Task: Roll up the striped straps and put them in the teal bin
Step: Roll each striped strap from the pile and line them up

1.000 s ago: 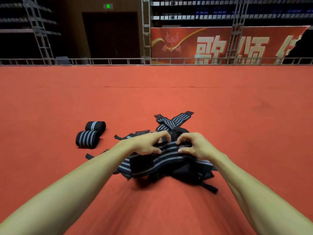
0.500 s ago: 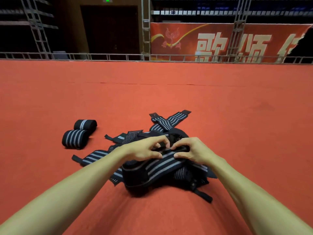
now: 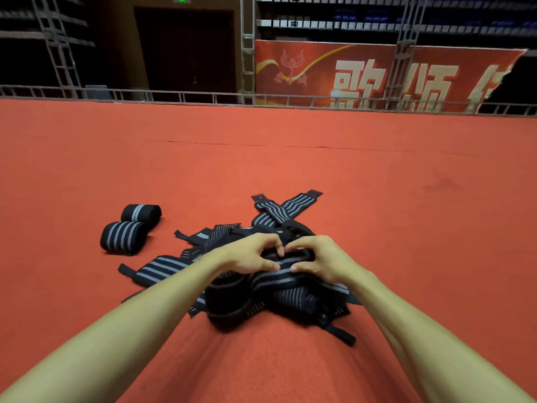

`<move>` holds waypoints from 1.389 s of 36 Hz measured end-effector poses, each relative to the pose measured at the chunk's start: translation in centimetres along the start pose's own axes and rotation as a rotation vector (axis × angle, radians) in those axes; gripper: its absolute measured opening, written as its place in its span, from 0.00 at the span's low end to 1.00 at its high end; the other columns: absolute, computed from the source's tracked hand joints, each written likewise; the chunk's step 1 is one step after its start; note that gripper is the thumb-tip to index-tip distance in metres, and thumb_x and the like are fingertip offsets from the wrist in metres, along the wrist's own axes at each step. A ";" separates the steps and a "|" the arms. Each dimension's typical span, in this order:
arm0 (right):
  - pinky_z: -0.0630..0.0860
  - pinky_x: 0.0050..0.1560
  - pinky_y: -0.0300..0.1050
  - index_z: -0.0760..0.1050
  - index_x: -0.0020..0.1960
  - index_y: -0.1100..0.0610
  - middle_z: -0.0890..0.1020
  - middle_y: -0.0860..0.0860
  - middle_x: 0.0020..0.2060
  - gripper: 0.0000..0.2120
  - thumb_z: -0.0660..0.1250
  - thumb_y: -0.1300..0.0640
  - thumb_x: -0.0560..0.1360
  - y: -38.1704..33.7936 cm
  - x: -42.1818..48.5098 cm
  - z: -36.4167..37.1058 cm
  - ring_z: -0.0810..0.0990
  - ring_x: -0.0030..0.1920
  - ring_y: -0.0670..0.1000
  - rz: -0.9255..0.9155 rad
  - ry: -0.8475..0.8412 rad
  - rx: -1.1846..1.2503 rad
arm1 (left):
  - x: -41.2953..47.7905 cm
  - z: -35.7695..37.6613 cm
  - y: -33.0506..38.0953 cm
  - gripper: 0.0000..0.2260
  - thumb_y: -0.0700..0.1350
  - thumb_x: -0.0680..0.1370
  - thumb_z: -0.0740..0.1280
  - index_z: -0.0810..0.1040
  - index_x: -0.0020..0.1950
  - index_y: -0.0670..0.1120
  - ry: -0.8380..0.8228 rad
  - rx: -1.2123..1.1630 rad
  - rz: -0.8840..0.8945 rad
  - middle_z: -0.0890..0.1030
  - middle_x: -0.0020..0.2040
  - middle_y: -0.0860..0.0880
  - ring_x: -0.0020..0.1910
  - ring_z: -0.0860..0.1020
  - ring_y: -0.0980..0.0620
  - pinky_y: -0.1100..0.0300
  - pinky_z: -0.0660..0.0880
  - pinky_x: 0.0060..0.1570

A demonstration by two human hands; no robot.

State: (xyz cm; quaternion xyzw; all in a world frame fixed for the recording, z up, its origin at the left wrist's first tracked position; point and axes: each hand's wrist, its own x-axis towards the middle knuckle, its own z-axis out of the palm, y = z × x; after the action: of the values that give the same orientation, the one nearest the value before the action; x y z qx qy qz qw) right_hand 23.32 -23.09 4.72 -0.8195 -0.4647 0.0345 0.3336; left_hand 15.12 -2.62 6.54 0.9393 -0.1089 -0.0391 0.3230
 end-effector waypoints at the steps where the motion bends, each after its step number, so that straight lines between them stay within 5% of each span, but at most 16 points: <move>1: 0.75 0.62 0.45 0.82 0.57 0.52 0.84 0.44 0.53 0.18 0.78 0.60 0.68 -0.1 0.0 0.0 0.81 0.56 0.42 0.005 0.012 0.057 | 0.4 0.1 0.2 0.10 0.45 0.74 0.73 0.74 0.50 0.51 0.031 -0.021 0.006 0.78 0.50 0.52 0.51 0.76 0.54 0.59 0.70 0.52; 6: 0.76 0.59 0.49 0.81 0.53 0.45 0.84 0.45 0.49 0.18 0.79 0.58 0.67 -0.1 -0.4 -0.9 0.81 0.53 0.46 0.005 0.011 0.112 | 0.7 0.7 0.6 0.17 0.43 0.70 0.77 0.68 0.41 0.52 0.120 -0.081 0.077 0.71 0.38 0.54 0.37 0.68 0.57 0.59 0.66 0.40; 12: 0.76 0.56 0.49 0.71 0.67 0.39 0.81 0.41 0.56 0.25 0.73 0.42 0.71 -1.2 -0.3 -0.9 0.78 0.56 0.45 0.041 -0.084 -0.233 | -1.1 0.2 0.4 0.10 0.38 0.74 0.73 0.79 0.53 0.49 0.030 -0.148 0.084 0.81 0.53 0.53 0.56 0.77 0.61 0.64 0.69 0.63; 20: 0.76 0.53 0.50 0.68 0.66 0.38 0.78 0.42 0.53 0.27 0.72 0.38 0.70 -2.8 -0.5 -0.4 0.77 0.53 0.47 0.066 -0.072 -0.285 | -3.0 -0.2 0.5 0.16 0.37 0.74 0.71 0.81 0.57 0.55 0.019 -0.148 0.042 0.80 0.60 0.57 0.63 0.75 0.62 0.64 0.66 0.68; 24: 0.73 0.48 0.46 0.70 0.65 0.41 0.81 0.45 0.48 0.27 0.66 0.31 0.70 -3.7 -0.9 -1.0 0.79 0.50 0.51 0.121 -0.023 -0.589 | -4.2 -0.7 0.1 0.17 0.35 0.74 0.71 0.82 0.56 0.55 0.032 -0.173 0.038 0.81 0.59 0.58 0.62 0.76 0.64 0.68 0.66 0.67; 27: 0.68 0.41 0.42 0.76 0.57 0.47 0.74 0.44 0.32 0.13 0.70 0.45 0.75 -2.6 -2.2 -1.8 0.72 0.34 0.43 0.140 0.017 -0.309 | -5.8 -1.9 -0.9 0.15 0.34 0.74 0.71 0.81 0.53 0.53 0.104 -0.256 0.013 0.81 0.57 0.59 0.59 0.76 0.68 0.72 0.66 0.63; 29: 0.67 0.39 0.41 0.75 0.51 0.43 0.71 0.45 0.30 0.08 0.71 0.53 0.76 -2.3 -2.6 -2.0 0.69 0.31 0.42 0.120 0.053 -0.143 | -6.6 -2.5 -1.2 0.15 0.33 0.74 0.72 0.81 0.53 0.52 0.136 -0.309 0.019 0.81 0.56 0.58 0.58 0.76 0.68 0.74 0.66 0.61; 34: 0.69 0.40 0.36 0.74 0.55 0.43 0.73 0.46 0.38 0.12 0.72 0.53 0.75 -5.5 -1.8 -0.9 0.69 0.34 0.42 0.061 0.015 0.021 | -7.0 -2.9 -0.1 0.15 0.34 0.75 0.72 0.82 0.53 0.53 0.127 -0.333 0.087 0.82 0.55 0.57 0.60 0.77 0.63 0.70 0.67 0.62; 39: 0.76 0.42 0.40 0.74 0.56 0.40 0.78 0.47 0.51 0.19 0.76 0.48 0.68 -7.4 -1.7 0.2 0.76 0.42 0.44 0.059 0.154 0.239 | -7.5 -4.0 0.6 0.16 0.34 0.75 0.71 0.81 0.53 0.55 0.191 -0.361 0.106 0.82 0.56 0.53 0.56 0.77 0.62 0.63 0.70 0.63; 44: 0.73 0.46 0.34 0.72 0.57 0.37 0.76 0.44 0.58 0.25 0.79 0.54 0.67 -9.2 -2.0 2.0 0.78 0.43 0.43 0.036 0.273 0.195 | -8.2 -3.9 1.2 0.14 0.39 0.72 0.71 0.82 0.53 0.55 0.253 -0.468 0.100 0.84 0.57 0.51 0.58 0.79 0.57 0.57 0.72 0.65; 50: 0.78 0.46 0.40 0.71 0.60 0.33 0.72 0.41 0.63 0.34 0.77 0.64 0.66 -10.1 -3.0 4.7 0.77 0.42 0.44 0.041 0.242 0.329 | -8.6 -3.2 0.9 0.17 0.29 0.76 0.67 0.81 0.57 0.48 0.261 -0.552 0.017 0.84 0.55 0.50 0.58 0.80 0.54 0.54 0.74 0.64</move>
State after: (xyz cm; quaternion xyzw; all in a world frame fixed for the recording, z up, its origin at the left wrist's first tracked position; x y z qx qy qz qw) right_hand 12.51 -19.53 6.17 -0.7613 -0.3926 0.0179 0.5157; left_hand 7.01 0.61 9.64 0.8120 -0.0595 0.0565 0.5778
